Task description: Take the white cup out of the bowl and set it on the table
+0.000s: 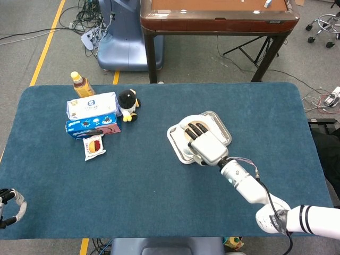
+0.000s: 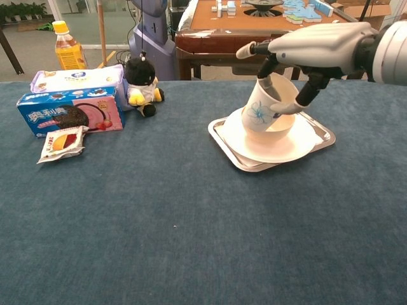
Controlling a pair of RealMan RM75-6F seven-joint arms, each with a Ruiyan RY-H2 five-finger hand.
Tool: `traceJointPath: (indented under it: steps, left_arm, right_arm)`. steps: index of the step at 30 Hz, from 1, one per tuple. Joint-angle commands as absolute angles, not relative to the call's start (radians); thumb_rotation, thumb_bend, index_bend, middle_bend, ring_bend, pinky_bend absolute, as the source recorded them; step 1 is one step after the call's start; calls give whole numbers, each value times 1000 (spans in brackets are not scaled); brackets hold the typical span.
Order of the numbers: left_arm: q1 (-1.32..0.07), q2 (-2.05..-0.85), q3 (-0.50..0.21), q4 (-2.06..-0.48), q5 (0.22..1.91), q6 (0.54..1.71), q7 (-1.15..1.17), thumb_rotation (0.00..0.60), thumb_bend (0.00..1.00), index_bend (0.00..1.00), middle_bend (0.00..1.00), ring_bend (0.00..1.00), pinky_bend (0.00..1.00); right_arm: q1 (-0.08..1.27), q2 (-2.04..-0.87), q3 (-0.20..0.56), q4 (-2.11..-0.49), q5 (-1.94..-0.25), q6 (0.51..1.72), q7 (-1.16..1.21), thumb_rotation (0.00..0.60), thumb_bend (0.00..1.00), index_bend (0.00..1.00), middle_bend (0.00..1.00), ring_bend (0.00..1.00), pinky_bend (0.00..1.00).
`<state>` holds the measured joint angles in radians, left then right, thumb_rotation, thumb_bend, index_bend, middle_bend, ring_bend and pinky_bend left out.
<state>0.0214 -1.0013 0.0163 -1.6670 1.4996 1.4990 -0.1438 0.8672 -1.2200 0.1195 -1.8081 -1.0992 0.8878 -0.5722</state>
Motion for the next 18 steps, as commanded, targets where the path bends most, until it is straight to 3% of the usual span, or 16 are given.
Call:
traceJointPath:
  steps: [1,18]
  left_arm:
    - [21,-1001,17,-1667,1500,1498,-143,600,557,573,495,334,450]
    - [18,-1006,17,-1667,1495,1489,-134,600,557,573,495,334,450]
  right_arm:
    - [853,-1198,93,-1837,-1132,882,-559,600,449,627,42,0,83]
    - [819,-1241,0,-1811,-1195,845,-540,600,448,645,58,0,83]
